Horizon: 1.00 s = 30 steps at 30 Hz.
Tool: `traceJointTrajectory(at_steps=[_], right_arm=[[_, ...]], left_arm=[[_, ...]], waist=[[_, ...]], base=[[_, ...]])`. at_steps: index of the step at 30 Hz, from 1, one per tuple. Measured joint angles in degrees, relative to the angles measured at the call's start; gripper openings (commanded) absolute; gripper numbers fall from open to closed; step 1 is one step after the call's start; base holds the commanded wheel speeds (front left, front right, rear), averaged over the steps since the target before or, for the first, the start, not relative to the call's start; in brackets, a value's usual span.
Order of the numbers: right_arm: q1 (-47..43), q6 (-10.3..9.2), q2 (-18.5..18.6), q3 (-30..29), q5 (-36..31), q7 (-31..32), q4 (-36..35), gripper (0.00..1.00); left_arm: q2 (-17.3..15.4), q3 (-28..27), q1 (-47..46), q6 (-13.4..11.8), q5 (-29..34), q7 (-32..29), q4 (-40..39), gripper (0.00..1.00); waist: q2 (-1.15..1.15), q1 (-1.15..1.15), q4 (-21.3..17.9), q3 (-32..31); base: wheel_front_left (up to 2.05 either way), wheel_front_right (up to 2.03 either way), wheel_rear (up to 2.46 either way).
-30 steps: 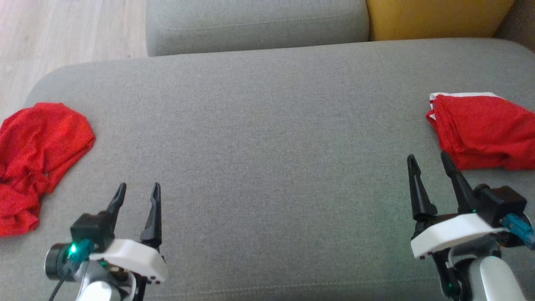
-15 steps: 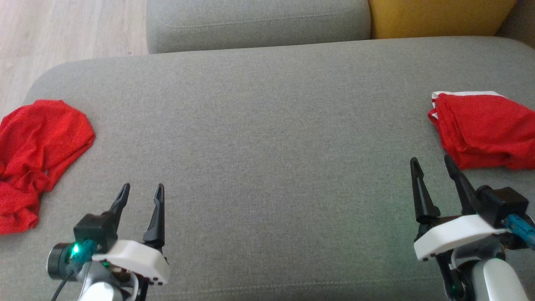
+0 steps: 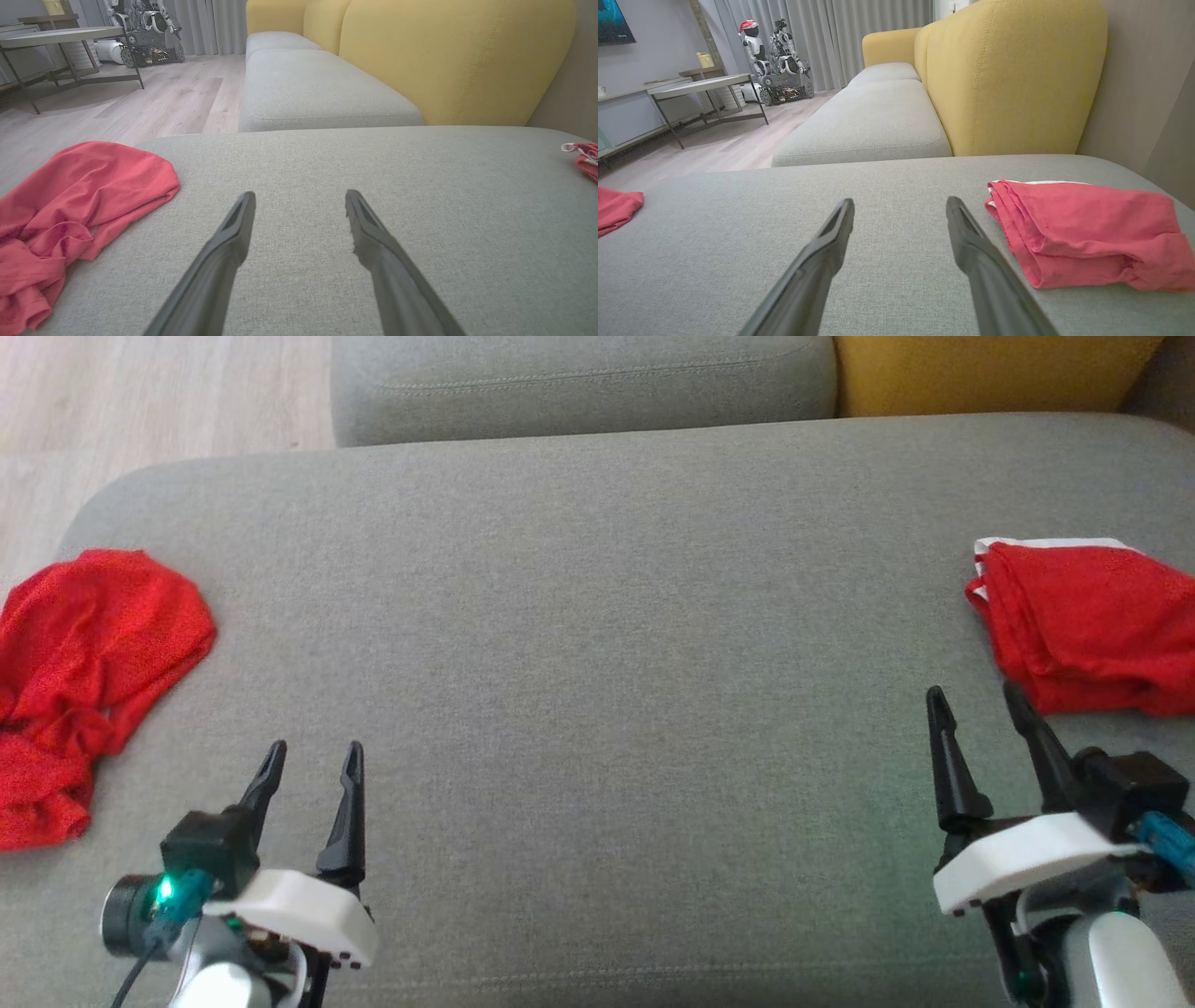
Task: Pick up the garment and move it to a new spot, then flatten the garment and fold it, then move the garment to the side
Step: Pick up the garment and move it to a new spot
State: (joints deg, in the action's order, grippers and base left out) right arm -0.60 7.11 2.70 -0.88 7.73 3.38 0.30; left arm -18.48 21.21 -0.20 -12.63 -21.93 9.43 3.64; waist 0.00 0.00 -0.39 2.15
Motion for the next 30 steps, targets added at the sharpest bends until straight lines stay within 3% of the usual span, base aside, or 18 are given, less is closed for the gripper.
traceJointTrajectory(at_steps=[8, 24, 30], right_arm=[[-0.01, 0.0, -0.03, -1.7, -1.4, 0.6, -2.22, 1.0], [-0.05, 0.0, -0.09, -0.3, -3.41, 3.01, -6.47, 1.0], [-0.03, 0.0, -0.1, 0.33, -3.64, 3.53, -6.79, 1.0]], left_arm=[[0.0, 0.05, -2.16, 0.04, -0.02, 0.57, -0.03, 1.0], [0.77, -1.99, -3.76, -0.54, -1.94, 3.21, 0.82, 1.0], [1.1, -2.91, -3.75, -0.53, -2.44, 4.05, 1.05, 1.0]], waist=[[0.0, 0.0, 3.83, 0.77], [0.0, 0.0, 19.2, 1.69], [0.0, 0.0, 23.3, 1.93]], base=[[0.0, 0.0, 0.0], [0.0, 0.0, 0.0], [0.0, 0.0, 0.0]])
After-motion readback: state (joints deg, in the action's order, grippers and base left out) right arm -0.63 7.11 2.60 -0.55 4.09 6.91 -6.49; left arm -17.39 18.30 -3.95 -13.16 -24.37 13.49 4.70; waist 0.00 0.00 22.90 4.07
